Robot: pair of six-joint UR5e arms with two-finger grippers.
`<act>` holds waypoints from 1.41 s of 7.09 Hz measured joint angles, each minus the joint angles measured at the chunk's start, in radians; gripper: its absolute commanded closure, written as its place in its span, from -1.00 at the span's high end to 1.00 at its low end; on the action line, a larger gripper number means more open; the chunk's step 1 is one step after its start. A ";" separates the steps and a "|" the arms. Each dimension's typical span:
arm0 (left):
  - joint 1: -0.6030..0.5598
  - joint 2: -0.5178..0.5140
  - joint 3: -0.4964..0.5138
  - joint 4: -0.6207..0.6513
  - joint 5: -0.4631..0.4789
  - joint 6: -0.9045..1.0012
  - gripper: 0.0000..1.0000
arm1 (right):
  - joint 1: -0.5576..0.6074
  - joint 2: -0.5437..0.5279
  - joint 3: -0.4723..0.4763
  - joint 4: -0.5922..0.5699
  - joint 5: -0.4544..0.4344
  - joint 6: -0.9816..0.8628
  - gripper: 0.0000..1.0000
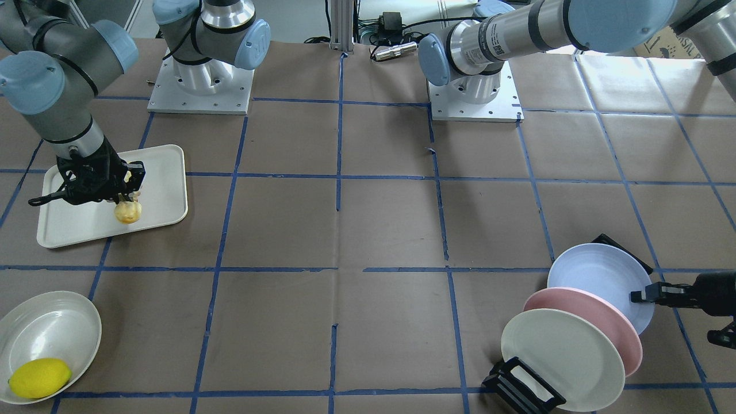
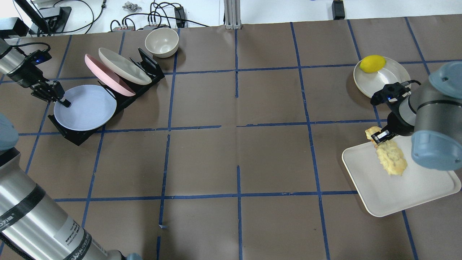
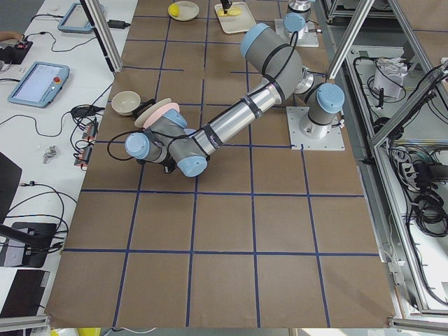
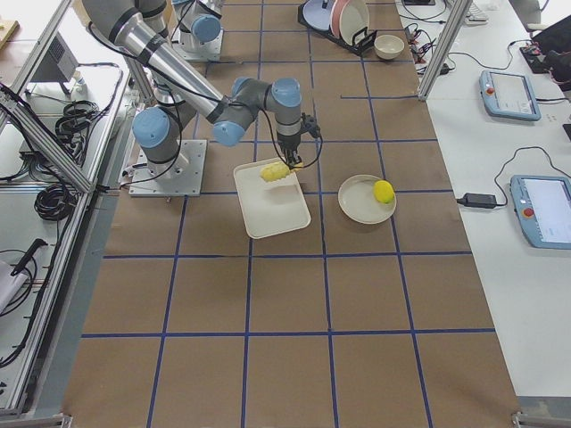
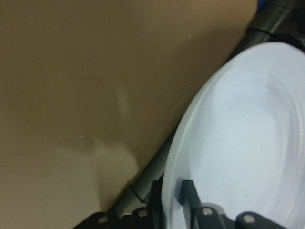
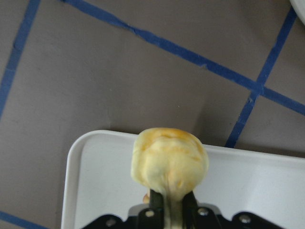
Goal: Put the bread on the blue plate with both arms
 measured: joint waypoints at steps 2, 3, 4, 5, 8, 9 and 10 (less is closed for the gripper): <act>0.001 0.003 0.029 -0.031 0.007 0.003 -0.94 | 0.110 -0.009 -0.197 0.296 -0.005 0.169 -0.73; 0.003 0.011 0.032 -0.039 0.022 0.006 -0.95 | 0.181 -0.010 -0.288 0.420 -0.004 0.275 -0.76; 0.007 0.031 0.028 -0.045 0.052 0.009 -0.95 | 0.267 -0.008 -0.369 0.516 -0.003 0.400 -0.76; 0.010 0.060 0.022 -0.061 0.075 0.011 -0.95 | 0.347 -0.006 -0.425 0.572 -0.004 0.512 -0.76; 0.003 0.200 -0.020 -0.161 0.126 0.024 -0.95 | 0.446 -0.002 -0.474 0.609 -0.006 0.638 -0.76; -0.012 0.266 -0.065 -0.176 0.129 0.015 -0.95 | 0.449 -0.002 -0.474 0.609 -0.006 0.642 -0.79; -0.043 0.351 -0.141 -0.180 0.125 -0.021 -0.95 | 0.450 -0.005 -0.476 0.609 -0.005 0.644 -0.82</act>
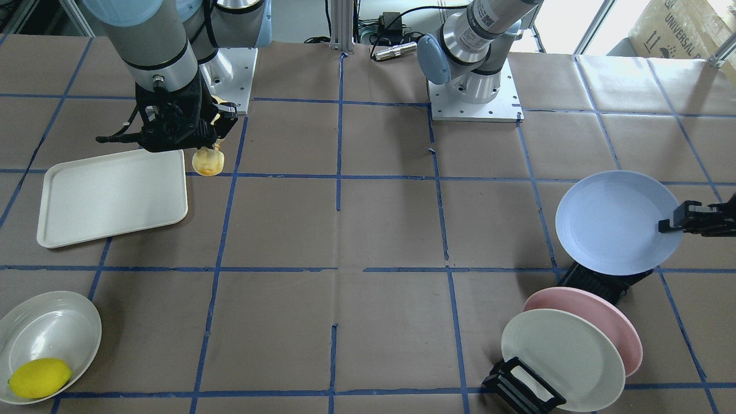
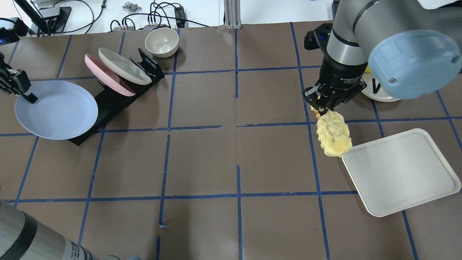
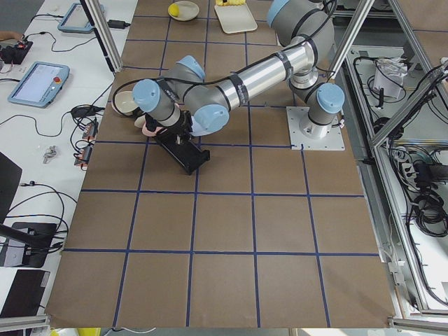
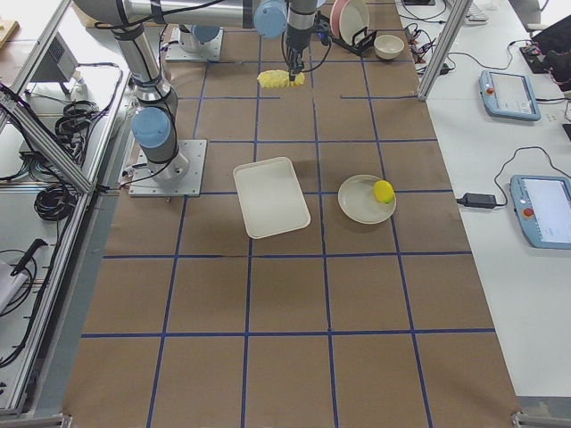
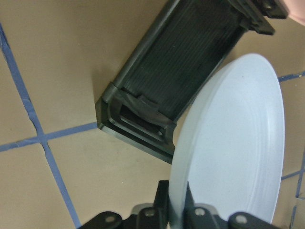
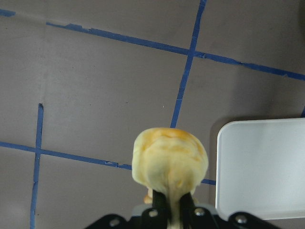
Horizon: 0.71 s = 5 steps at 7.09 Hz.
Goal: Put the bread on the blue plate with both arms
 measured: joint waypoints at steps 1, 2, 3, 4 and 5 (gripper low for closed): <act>-0.044 0.082 -0.082 0.002 -0.009 -0.060 -0.95 | 0.000 -0.003 -0.002 -0.002 0.001 0.005 -0.82; -0.104 0.163 -0.170 0.005 -0.040 -0.135 -0.95 | 0.001 -0.009 -0.002 -0.006 0.001 0.016 -0.82; -0.166 0.219 -0.248 0.012 -0.101 -0.205 -0.95 | 0.002 -0.017 0.001 -0.010 0.000 0.023 -0.81; -0.232 0.248 -0.322 0.057 -0.176 -0.276 -0.95 | 0.002 -0.021 0.005 -0.014 0.000 0.026 -0.80; -0.299 0.253 -0.388 0.157 -0.237 -0.344 -0.95 | 0.002 -0.023 0.007 -0.015 -0.001 0.027 -0.80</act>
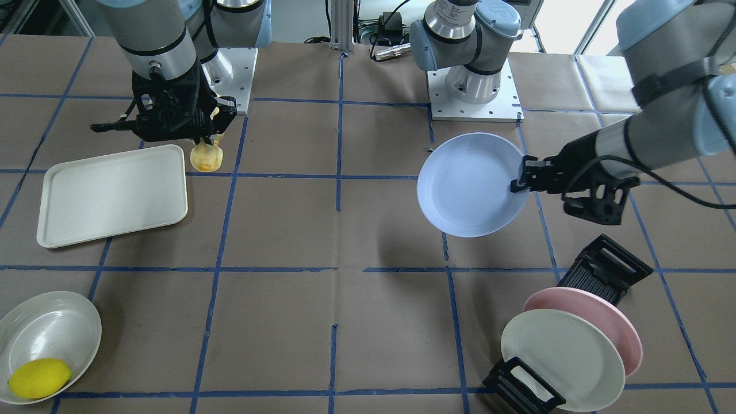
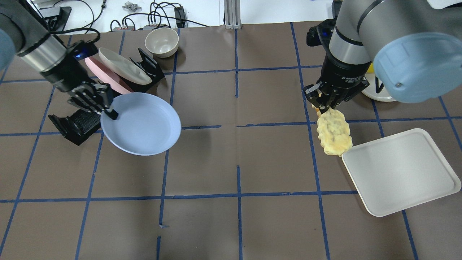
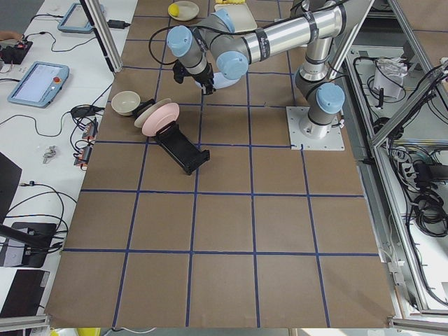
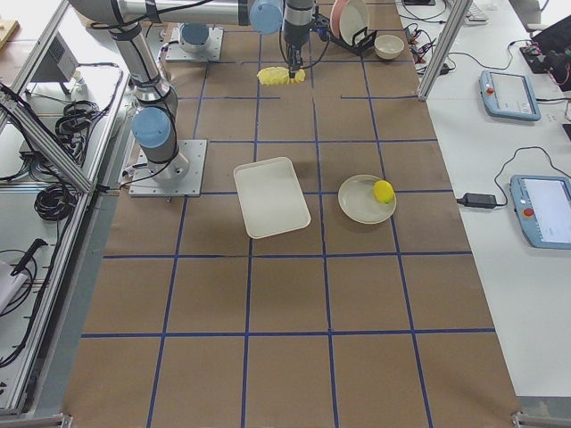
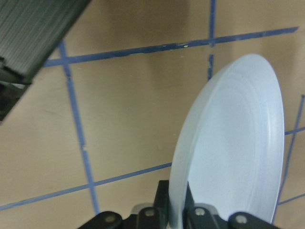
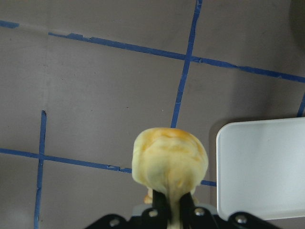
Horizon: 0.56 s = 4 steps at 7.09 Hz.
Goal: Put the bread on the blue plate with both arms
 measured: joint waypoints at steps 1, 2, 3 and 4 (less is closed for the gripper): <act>-0.063 -0.017 -0.054 0.125 -0.057 -0.067 -0.95 | 0.000 -0.001 0.002 0.000 0.000 0.000 -0.79; -0.116 -0.058 -0.081 0.230 -0.117 -0.123 -0.95 | 0.000 -0.002 0.004 0.000 0.001 0.001 -0.77; -0.163 -0.108 -0.088 0.321 -0.170 -0.172 -0.95 | 0.000 -0.003 0.005 0.001 0.005 0.005 -0.76; -0.205 -0.156 -0.093 0.414 -0.208 -0.211 -0.95 | 0.000 -0.004 0.007 0.002 0.009 0.012 -0.76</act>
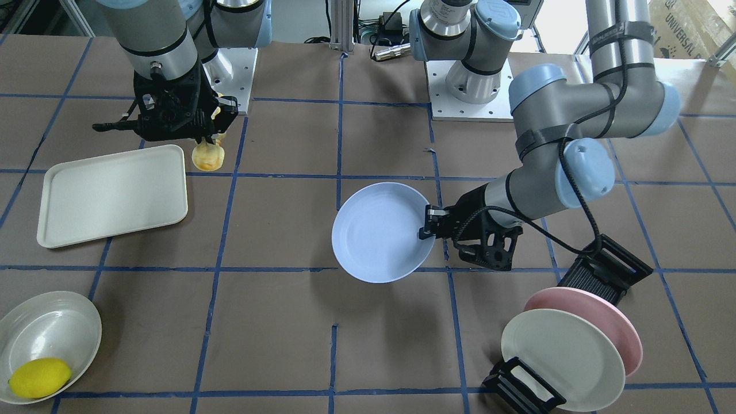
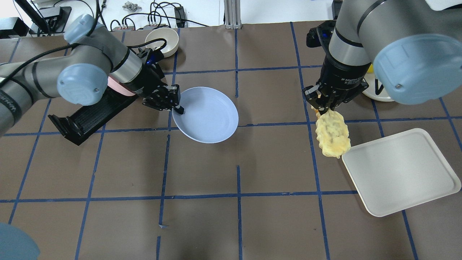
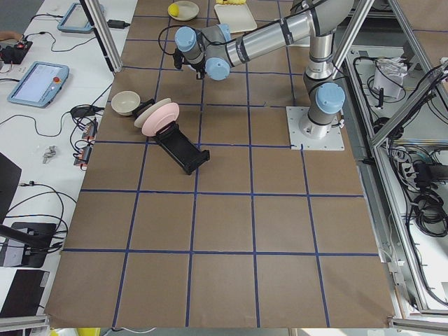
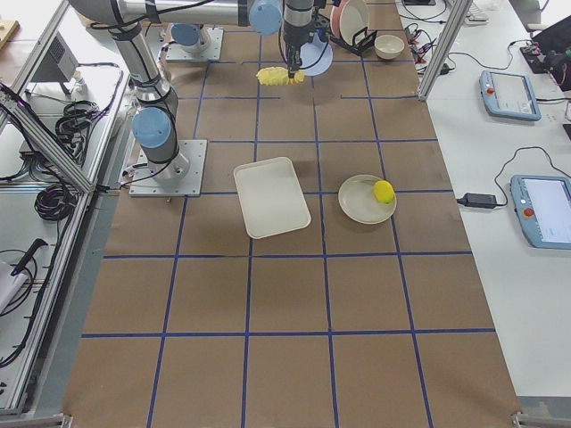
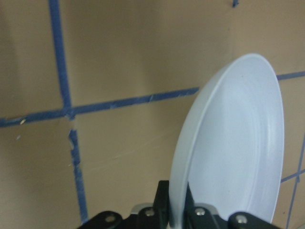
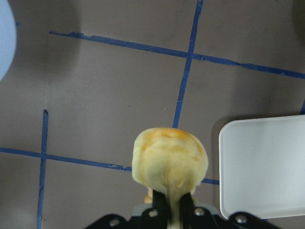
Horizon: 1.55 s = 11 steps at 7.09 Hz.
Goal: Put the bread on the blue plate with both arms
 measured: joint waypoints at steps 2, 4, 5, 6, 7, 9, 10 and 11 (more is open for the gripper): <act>-0.059 -0.080 -0.011 0.137 -0.025 -0.035 -0.94 | 0.000 0.003 0.002 0.002 0.004 0.003 -0.76; -0.097 -0.127 -0.014 0.198 -0.025 -0.044 0.39 | 0.000 0.007 0.024 -0.002 0.004 -0.006 -0.76; -0.113 -0.144 -0.016 0.227 -0.023 -0.057 0.99 | -0.001 0.005 0.047 -0.020 0.002 -0.003 -0.76; -0.121 -0.151 -0.016 0.245 -0.020 -0.078 0.99 | 0.001 0.008 0.060 -0.051 0.002 0.013 -0.76; -0.121 -0.143 -0.016 0.251 -0.015 -0.100 0.99 | 0.012 0.038 0.059 -0.107 0.005 0.046 -0.76; -0.083 -0.082 -0.004 0.224 0.025 -0.113 0.99 | 0.107 0.171 0.023 -0.265 0.007 0.124 -0.75; -0.057 -0.028 0.001 0.169 0.080 -0.113 0.99 | 0.159 0.249 -0.019 -0.319 0.008 0.168 -0.75; -0.037 0.037 0.011 0.090 0.172 -0.112 1.00 | 0.200 0.334 -0.080 -0.349 0.008 0.197 -0.75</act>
